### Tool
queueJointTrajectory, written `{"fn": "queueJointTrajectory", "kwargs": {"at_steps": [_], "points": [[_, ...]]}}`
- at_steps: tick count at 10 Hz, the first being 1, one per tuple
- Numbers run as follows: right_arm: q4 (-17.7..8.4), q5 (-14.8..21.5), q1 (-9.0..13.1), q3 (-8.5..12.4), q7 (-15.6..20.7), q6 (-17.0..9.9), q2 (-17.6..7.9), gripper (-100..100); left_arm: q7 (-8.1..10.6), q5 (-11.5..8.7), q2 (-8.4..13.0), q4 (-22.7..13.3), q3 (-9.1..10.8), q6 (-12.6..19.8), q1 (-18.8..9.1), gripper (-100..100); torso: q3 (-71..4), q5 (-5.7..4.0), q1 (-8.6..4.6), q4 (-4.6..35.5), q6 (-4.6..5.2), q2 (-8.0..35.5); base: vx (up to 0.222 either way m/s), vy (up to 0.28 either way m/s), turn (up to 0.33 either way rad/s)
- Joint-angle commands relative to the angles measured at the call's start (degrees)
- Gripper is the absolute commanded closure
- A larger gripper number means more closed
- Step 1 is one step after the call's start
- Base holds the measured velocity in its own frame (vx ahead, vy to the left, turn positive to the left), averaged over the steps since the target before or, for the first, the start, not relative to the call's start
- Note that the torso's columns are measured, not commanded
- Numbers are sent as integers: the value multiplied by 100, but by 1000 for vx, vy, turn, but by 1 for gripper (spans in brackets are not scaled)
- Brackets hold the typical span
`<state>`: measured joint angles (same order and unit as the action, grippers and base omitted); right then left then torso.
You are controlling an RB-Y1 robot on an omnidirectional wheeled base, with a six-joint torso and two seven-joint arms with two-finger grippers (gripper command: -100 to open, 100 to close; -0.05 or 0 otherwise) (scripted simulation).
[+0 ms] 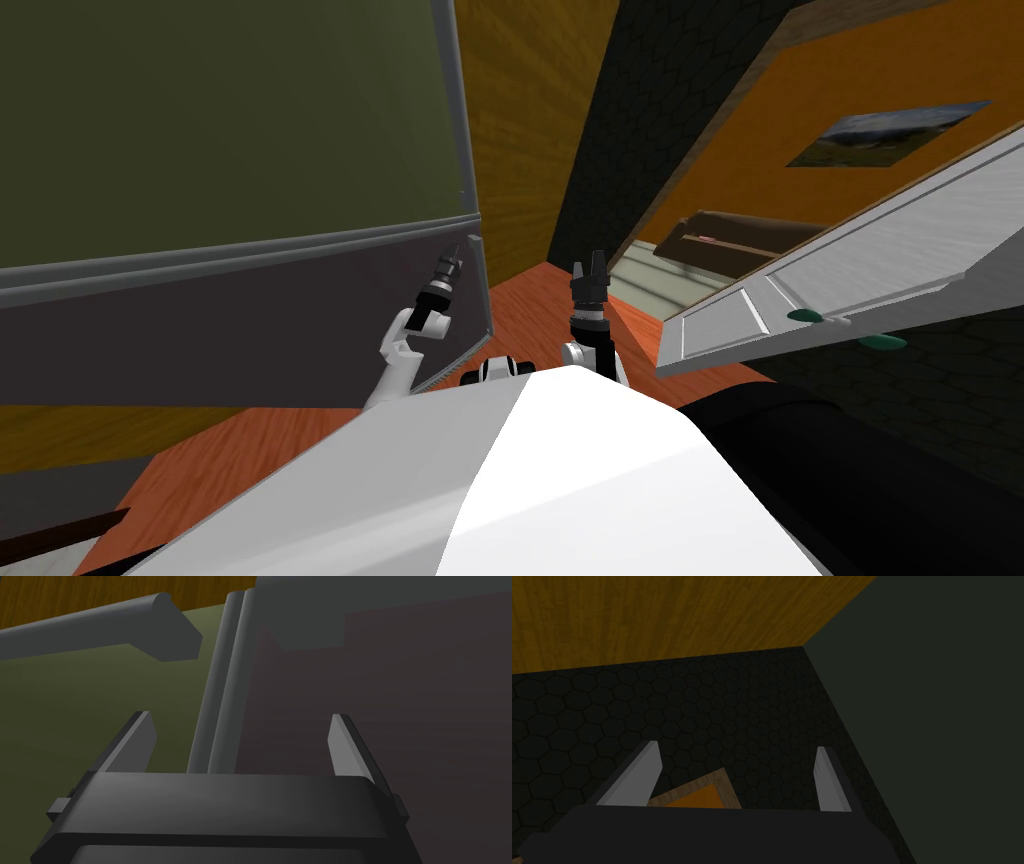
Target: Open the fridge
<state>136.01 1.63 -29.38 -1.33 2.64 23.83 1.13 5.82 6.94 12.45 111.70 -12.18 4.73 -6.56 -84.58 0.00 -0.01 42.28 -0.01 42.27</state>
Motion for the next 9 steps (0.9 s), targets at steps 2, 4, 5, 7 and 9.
{"fn": "queueJointTrajectory", "kwargs": {"at_steps": [2, 4, 5, 7, 9], "points": [[0, 0, 1, 0, 0, 0, 0, 0, -55, 22, 55, -324, -115, 562, -497, -100, 2, 1, 4, 1, 3, 4, -31, 31, -99], [0, 0, 0, 0, 0, 0, 0, 0, -75, 27, 97, -473, -165, 818, -722, -100, 1, 0, 0, 1, 2, 2, -23, 19, -61], [0, 0, 0, 0, 0, 0, 0, 0, -94, 31, 143, -624, -215, 1043, -947, -100, 0, 0, -1, 0, 0, 0, -17, 19, -92], [0, 0, 0, 0, 0, 0, 0, 0, -114, 36, 192, -777, -265, 1294, -1170, -100, 0, 0, 1, 0, -1, 0, -19, 17, -62], [0, 0, 0, 0, 0, 0, 0, 0, -134, 40, 244, -929, -313, 1555, -1390, -100, 2, 0, 2, 1, 0, 4, -25, 18, -72]]}}
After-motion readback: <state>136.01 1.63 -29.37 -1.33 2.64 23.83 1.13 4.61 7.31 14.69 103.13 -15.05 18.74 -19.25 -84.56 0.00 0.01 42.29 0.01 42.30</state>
